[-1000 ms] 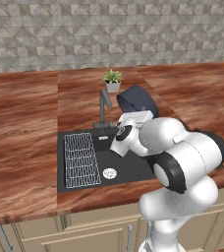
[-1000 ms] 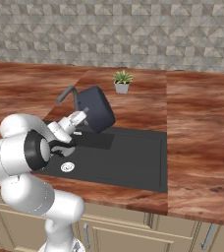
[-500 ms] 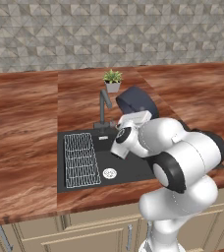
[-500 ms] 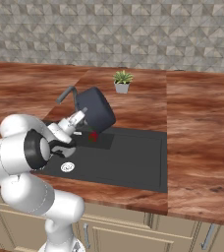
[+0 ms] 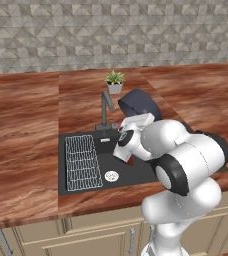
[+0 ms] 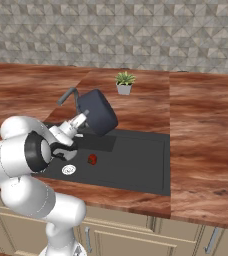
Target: Dump the bell pepper from the pot into the sink. Then turn on the water and wash the bell pepper. Then turn off the water and put the bell pepper back in the pot.
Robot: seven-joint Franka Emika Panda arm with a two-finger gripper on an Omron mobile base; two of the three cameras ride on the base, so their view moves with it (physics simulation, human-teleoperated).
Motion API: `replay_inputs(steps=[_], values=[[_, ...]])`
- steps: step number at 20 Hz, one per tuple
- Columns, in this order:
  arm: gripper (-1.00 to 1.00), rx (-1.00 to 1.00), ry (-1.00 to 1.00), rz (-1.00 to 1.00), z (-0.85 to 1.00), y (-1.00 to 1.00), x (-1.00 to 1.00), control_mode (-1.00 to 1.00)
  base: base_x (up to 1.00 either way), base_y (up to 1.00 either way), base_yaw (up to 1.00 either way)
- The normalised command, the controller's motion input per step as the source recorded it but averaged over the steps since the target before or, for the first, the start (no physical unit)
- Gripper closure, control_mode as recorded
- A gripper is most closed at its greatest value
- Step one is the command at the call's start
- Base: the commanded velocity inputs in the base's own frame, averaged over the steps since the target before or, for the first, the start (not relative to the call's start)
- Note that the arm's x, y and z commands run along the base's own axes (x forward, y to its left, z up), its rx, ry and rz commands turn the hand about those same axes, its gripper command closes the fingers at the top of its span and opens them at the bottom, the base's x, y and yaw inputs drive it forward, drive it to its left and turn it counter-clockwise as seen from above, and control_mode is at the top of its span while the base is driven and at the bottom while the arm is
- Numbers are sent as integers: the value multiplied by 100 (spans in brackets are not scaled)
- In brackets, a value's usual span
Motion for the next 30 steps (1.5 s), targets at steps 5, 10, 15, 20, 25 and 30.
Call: replay_inputs(steps=[5, 10, 15, 20, 25, 30], values=[[100, 5, 0, 0, 1, 0, -1, -100, 0, 0, 0], [100, 20, -1, -6, 13, -12, -5, -100, 0, 0, 0], [100, 24, -3, -14, 22, -24, -13, -100, 0, 0, 0], [100, 25, 0, -13, 23, -24, -1, -100, 0, 0, 0], [100, 25, 0, -11, 16, -15, 0, -100, 0, 0, 0], [100, 21, -1, -9, 1, -21, -2, -100, 0, 0, 0]])
